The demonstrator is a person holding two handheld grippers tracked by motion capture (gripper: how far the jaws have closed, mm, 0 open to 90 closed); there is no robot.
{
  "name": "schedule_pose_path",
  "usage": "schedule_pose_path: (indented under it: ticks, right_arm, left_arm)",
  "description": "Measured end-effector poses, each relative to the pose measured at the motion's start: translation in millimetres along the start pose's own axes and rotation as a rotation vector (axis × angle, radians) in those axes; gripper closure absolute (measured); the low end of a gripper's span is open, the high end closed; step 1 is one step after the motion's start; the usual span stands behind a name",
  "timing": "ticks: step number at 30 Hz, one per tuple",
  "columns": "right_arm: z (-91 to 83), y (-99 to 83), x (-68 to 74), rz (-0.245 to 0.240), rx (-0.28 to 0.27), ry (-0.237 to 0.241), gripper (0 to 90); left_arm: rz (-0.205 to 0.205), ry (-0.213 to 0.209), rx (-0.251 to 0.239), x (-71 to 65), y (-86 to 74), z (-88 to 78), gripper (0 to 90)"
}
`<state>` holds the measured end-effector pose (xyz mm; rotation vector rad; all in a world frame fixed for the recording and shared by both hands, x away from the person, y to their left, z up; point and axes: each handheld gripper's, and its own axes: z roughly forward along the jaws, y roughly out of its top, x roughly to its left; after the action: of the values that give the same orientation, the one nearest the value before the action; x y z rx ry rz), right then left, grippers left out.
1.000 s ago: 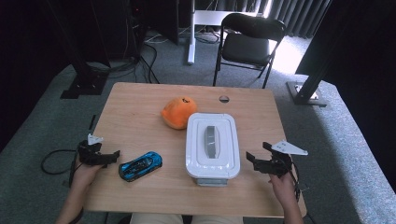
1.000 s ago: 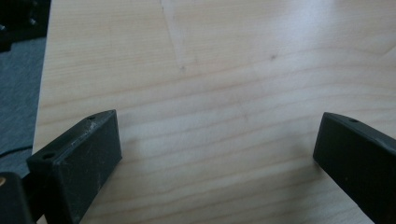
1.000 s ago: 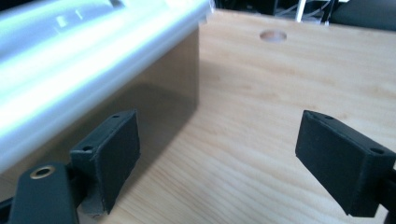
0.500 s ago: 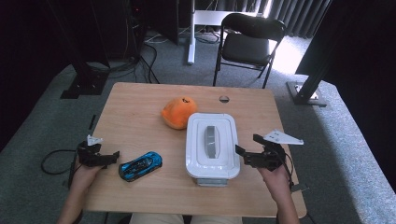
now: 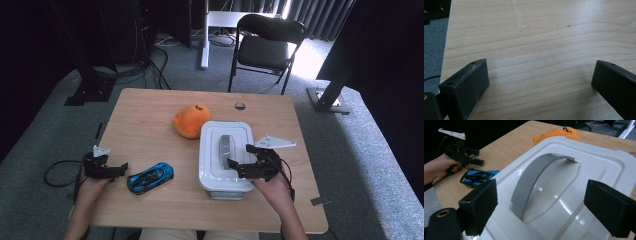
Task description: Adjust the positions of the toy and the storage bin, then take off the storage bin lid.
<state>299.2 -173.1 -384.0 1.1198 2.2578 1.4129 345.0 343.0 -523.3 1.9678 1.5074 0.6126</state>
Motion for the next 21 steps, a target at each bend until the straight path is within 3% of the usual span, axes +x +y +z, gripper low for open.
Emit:
schedule_pose_path:
  ticks: [9,21]
  right_arm:
    - [7.5,2.9,11.9,-0.011,-0.002,-0.005,11.5]
    - [18.0,4.7,17.8,-0.032,0.030,-0.056,13.5]
  left_arm:
    - [0.000,0.000,0.000,0.0,0.0,0.0,1.7]
    - [0.000,0.000,0.000,0.0,0.0,0.0,1.7]
